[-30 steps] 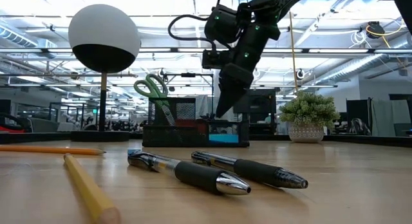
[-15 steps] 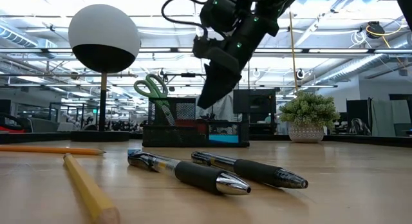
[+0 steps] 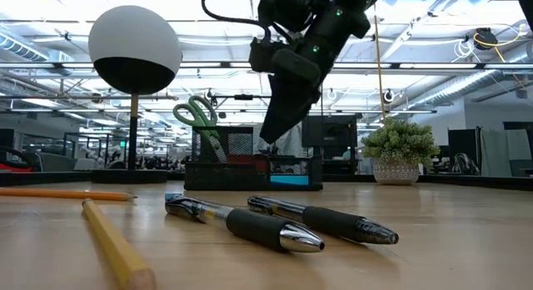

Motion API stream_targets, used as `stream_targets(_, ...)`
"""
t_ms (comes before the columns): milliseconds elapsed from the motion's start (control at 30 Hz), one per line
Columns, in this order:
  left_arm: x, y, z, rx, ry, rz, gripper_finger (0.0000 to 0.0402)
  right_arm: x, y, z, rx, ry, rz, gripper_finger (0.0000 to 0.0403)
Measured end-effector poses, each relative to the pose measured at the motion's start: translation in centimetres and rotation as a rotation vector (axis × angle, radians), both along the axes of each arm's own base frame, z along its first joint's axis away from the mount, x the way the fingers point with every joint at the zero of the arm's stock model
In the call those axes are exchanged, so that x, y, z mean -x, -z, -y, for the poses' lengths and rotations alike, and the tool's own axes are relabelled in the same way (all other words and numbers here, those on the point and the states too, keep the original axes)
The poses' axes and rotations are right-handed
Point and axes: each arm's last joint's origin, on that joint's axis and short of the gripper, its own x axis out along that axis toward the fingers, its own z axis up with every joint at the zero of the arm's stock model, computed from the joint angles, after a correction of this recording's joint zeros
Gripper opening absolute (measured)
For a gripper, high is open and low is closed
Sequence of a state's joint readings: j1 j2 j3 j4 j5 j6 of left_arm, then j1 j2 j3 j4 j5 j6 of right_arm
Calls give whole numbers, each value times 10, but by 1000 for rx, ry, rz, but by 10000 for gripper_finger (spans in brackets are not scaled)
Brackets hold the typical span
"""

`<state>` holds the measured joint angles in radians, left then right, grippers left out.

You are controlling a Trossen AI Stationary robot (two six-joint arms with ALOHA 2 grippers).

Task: Pick and place office supplies into organizer
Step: Put the blue binder clip into the black desk organizer

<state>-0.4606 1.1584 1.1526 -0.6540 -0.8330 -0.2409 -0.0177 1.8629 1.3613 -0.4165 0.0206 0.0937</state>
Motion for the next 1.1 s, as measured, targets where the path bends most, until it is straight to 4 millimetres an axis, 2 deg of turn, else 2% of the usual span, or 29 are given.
stream_targets(133, 0, 0, 0, 9, 12, -4, 195, 1, -2, -15, -19, -49, 0, 279)
stream_targets(400, -1, 0, 3, 55, 63, -5, 195, 8, -21, -39, -172, -202, 47, 278)
stream_targets(800, 7, 1, 22, 141, 152, -1, 195, 8, -32, -88, -131, -401, 169, 273)
stream_targets(1100, 19, 6, 33, 122, 146, -32, 195, 10, -31, -94, -161, -371, 154, 271)
